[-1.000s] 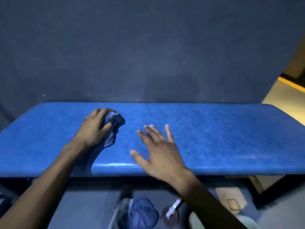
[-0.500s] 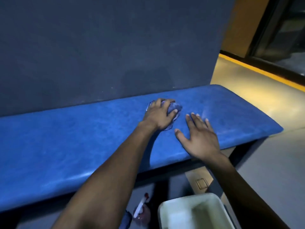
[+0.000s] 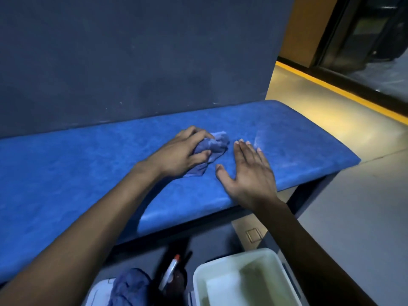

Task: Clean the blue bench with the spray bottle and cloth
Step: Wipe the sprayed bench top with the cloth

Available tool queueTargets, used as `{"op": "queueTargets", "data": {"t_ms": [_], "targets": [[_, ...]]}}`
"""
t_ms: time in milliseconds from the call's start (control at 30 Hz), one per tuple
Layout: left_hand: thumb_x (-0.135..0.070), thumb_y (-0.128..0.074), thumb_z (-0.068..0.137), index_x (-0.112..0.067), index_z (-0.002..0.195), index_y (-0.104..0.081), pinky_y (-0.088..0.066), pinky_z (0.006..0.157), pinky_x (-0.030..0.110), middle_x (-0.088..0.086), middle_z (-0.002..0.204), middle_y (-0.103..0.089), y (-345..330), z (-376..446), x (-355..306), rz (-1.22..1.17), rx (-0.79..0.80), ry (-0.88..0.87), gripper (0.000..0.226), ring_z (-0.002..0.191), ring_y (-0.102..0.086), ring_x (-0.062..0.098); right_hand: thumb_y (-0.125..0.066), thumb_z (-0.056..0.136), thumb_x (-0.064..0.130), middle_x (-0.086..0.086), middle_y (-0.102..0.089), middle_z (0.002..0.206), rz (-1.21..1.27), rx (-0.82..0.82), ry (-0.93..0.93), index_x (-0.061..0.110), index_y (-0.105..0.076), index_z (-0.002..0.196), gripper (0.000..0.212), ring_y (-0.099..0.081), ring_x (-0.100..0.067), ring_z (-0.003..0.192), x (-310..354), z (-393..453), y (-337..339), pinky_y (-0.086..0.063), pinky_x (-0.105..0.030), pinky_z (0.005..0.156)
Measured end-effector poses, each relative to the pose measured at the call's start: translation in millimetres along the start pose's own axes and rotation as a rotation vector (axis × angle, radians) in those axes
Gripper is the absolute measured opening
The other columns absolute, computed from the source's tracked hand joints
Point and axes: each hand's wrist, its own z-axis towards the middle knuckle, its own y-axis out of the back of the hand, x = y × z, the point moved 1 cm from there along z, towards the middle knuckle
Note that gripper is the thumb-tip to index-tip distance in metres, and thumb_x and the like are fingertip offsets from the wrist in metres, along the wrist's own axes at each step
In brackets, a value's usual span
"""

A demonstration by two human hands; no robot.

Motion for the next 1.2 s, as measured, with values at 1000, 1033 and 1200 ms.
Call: {"op": "queueTargets", "data": {"t_ms": [1000, 1033, 1200], "targets": [[-0.051, -0.046, 0.085, -0.022, 0.133, -0.054, -0.037, 0.111, 0.031, 0.004, 0.127, -0.052, -4.4, 13.6, -10.8, -0.069, 0.143, -0.046, 0.057, 0.123, -0.049, 0.017, -0.028, 0.082, 0.064, -0.011, -0.035, 0.161, 0.053, -0.088, -0.011, 0.006, -0.036, 0.153, 0.091, -0.025, -0.021, 0.152, 2.1, -4.6, -3.1, -0.011, -0.038, 0.127], [-0.046, -0.052, 0.087, -0.023, 0.132, -0.055, -0.036, 0.11, 0.027, 0.001, 0.125, -0.053, 0.9, 6.2, -5.4, -0.096, 0.17, -0.068, 0.05, 0.122, -0.05, 0.014, -0.031, 0.082, 0.063, -0.012, -0.039, 0.159, 0.051, -0.119, -0.009, 0.005, -0.04, 0.151, 0.09, -0.03, -0.022, 0.15, 2.3, -5.0, -5.1, -0.016, -0.04, 0.126], [-0.049, -0.05, 0.088, -0.022, 0.137, -0.052, -0.039, 0.112, 0.04, 0.012, 0.136, -0.051, -14.3, 64.4, 8.5, -0.031, 0.022, 0.064, 0.056, 0.13, -0.05, 0.032, -0.028, 0.083, 0.064, -0.01, -0.034, 0.162, 0.056, -0.11, -0.01, 0.007, -0.034, 0.154, 0.091, -0.024, -0.02, 0.152, 1.6, -5.0, -3.6, -0.01, -0.038, 0.127]]}}
